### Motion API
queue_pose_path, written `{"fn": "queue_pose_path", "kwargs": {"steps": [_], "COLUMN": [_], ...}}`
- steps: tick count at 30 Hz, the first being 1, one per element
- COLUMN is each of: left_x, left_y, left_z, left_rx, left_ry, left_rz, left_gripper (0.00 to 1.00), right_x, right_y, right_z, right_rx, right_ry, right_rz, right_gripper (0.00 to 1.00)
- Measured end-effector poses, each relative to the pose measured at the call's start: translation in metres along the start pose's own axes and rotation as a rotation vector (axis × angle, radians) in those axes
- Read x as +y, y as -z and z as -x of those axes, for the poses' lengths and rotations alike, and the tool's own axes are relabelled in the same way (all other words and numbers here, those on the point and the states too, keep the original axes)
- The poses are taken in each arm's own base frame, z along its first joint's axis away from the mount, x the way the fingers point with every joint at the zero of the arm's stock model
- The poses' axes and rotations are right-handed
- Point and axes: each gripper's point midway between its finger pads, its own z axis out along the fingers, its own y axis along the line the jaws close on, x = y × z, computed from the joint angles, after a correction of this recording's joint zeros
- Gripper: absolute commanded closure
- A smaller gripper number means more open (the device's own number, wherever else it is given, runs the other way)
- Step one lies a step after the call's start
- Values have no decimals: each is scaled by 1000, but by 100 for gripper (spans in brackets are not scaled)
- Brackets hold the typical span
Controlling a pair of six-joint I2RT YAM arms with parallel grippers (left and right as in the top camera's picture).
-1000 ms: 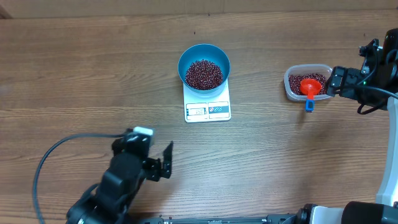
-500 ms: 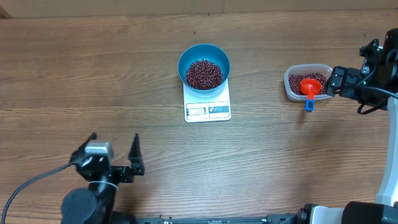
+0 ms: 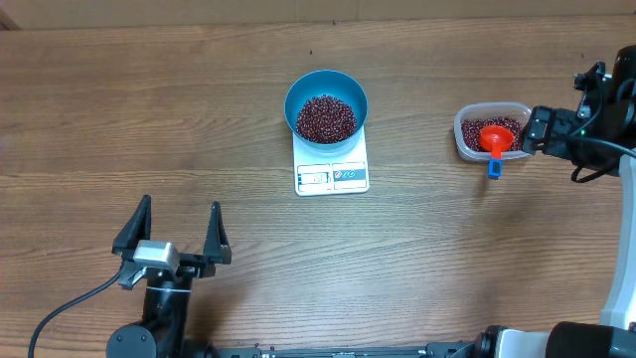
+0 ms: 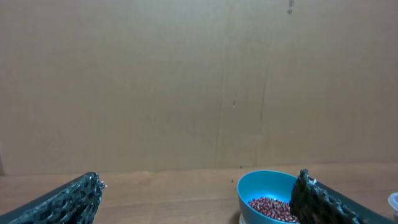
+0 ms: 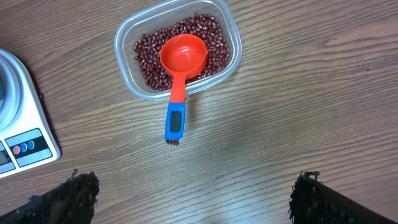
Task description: Scoop item into bowl and weigh 150g on scale
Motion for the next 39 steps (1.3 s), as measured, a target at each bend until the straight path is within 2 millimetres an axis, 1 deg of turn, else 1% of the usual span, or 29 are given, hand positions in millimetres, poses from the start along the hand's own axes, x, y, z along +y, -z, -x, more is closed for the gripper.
{"fn": "queue_pose_path", "kwargs": {"steps": [3, 9, 12, 14, 17, 20, 22, 26, 29, 31, 39], "left_x": [1, 2, 4, 6, 11, 13, 17, 23, 27, 30, 32], "left_y": [-2, -5, -6, -6, -8, -9, -9, -8, -3, 1, 2], "left_z": [-6, -2, -7, -16, -33, -42, -55, -90, -117, -132, -133], "left_rx": [-12, -115, -158, -167, -126, -92, -42, 100, 211, 274, 277], "left_ry": [-1, -11, -9, 0, 11, 17, 21, 35, 45, 49, 47], "left_rz": [2, 0, 2, 8, 25, 37, 51, 85, 111, 127, 140], "left_gripper": [1, 1, 0, 1, 1, 0, 0, 1, 0, 0, 0], "right_x": [0, 0, 0, 0, 0, 0, 0, 0, 0, 0, 0], "right_y": [0, 0, 0, 0, 0, 0, 0, 0, 0, 0, 0], "right_z": [0, 0, 0, 0, 0, 0, 0, 0, 0, 0, 0], "right_rx": [0, 0, 0, 0, 1, 0, 0, 0, 0, 0, 0], "right_ry": [0, 0, 0, 0, 0, -1, -1, 0, 0, 0, 0], "right_rz": [0, 0, 0, 0, 0, 0, 0, 0, 0, 0, 0], "right_gripper": [0, 0, 0, 0, 0, 0, 0, 0, 0, 0, 0]}}
